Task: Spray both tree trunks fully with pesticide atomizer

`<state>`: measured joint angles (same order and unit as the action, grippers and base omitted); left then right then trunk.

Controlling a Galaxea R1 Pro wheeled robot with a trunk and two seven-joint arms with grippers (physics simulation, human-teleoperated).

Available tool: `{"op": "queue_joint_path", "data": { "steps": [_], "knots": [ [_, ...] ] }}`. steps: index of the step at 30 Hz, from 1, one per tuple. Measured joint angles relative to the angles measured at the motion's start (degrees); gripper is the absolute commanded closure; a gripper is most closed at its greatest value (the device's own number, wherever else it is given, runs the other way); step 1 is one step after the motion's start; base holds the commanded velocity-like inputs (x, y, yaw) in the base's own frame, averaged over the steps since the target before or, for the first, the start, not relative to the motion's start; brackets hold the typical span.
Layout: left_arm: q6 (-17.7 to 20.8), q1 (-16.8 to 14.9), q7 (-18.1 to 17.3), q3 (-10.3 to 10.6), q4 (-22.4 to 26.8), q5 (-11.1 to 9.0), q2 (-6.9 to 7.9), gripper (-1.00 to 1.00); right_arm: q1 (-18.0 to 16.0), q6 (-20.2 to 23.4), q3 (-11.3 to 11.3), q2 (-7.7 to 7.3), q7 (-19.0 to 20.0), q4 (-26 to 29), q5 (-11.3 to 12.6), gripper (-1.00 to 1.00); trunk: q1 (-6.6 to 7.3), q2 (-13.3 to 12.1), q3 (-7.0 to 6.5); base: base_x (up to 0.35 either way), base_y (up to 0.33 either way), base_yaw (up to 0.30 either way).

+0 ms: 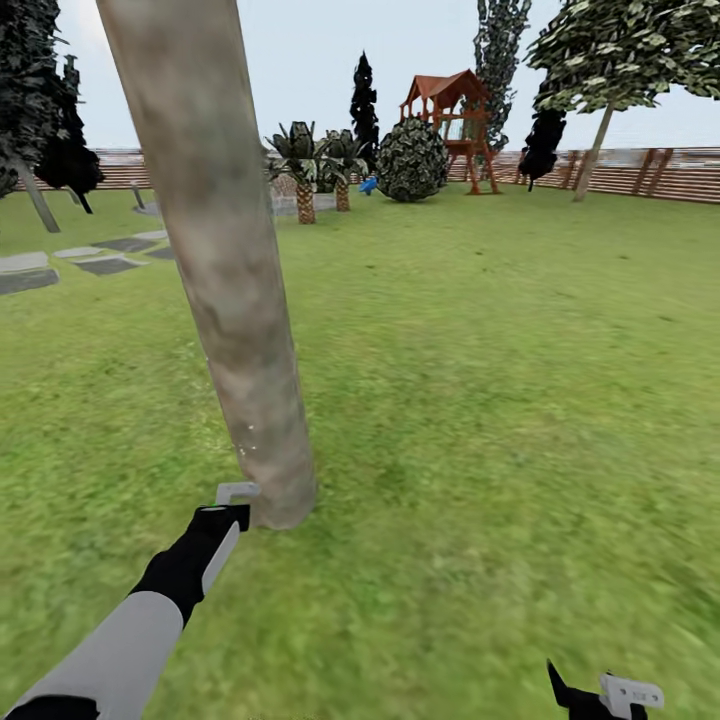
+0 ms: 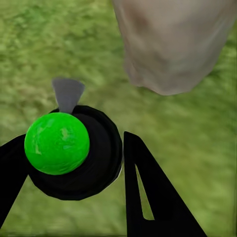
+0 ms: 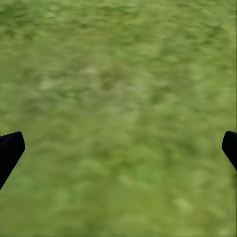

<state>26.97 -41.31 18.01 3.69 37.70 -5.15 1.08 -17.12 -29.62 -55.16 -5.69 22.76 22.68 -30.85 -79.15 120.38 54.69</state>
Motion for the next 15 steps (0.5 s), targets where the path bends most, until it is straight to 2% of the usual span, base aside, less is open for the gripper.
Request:
{"op": "queue_joint_path", "data": {
  "steps": [7, 12, 15],
  "knots": [
    [-0.1, 0.0, -0.1, 0.0, 0.1, -0.3, -0.15, 1.0, 0.0, 0.0, 0.0, 0.03, 0.0, 0.0, 0.0, -1.0, 0.0, 0.0, 0.0, 0.0, -0.268, 0.277],
    [-0.4, 0.0, 0.0, 0.0, 0.1, -0.5, -0.32, 1.0, 0.0, 0.0, 0.0, -0.02, 0.0, 0.0, 0.0, -1.0, 0.0, 0.0, 0.0, 0.0, -0.039, 0.277],
    [-0.9, 0.0, -0.6, 0.1, 2.2, -0.4, -0.2, 1.0, 0.0, 0.0, 0.0, -0.03, 0.0, 0.0, 0.1, -1.0, 0.0, 0.0, 0.0, 0.0, -0.001, 0.277]
  ]
}}
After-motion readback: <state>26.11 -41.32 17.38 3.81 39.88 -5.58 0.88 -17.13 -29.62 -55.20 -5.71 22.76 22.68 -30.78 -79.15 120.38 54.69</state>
